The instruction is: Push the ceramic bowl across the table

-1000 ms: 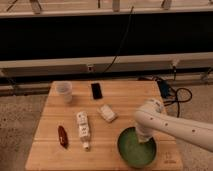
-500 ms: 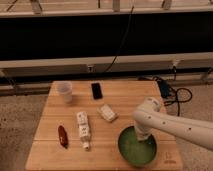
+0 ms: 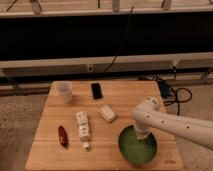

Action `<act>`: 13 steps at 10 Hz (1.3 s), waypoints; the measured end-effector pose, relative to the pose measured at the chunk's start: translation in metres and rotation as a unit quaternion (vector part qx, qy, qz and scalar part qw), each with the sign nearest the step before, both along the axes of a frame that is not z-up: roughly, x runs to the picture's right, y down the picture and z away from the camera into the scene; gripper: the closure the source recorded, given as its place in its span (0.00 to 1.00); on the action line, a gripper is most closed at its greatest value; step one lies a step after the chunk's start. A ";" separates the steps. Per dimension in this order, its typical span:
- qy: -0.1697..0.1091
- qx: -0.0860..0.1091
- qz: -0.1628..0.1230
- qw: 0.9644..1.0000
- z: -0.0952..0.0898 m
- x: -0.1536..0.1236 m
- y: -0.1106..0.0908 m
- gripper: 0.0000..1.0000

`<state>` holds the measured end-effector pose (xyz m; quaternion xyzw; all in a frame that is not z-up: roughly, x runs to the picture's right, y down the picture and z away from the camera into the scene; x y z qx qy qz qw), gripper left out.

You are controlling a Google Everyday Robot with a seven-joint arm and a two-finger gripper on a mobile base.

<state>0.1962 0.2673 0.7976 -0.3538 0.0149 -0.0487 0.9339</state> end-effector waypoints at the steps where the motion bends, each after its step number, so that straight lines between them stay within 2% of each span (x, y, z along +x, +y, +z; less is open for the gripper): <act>1: 0.000 0.004 -0.002 1.000 0.006 0.000 -0.005 0.96; 5: -0.001 0.002 -0.004 1.000 0.004 -0.001 -0.007 0.96; 7: 0.000 0.009 -0.007 1.000 0.016 -0.001 -0.019 0.96; 13: -0.001 0.008 -0.008 1.000 0.016 -0.002 -0.022 0.96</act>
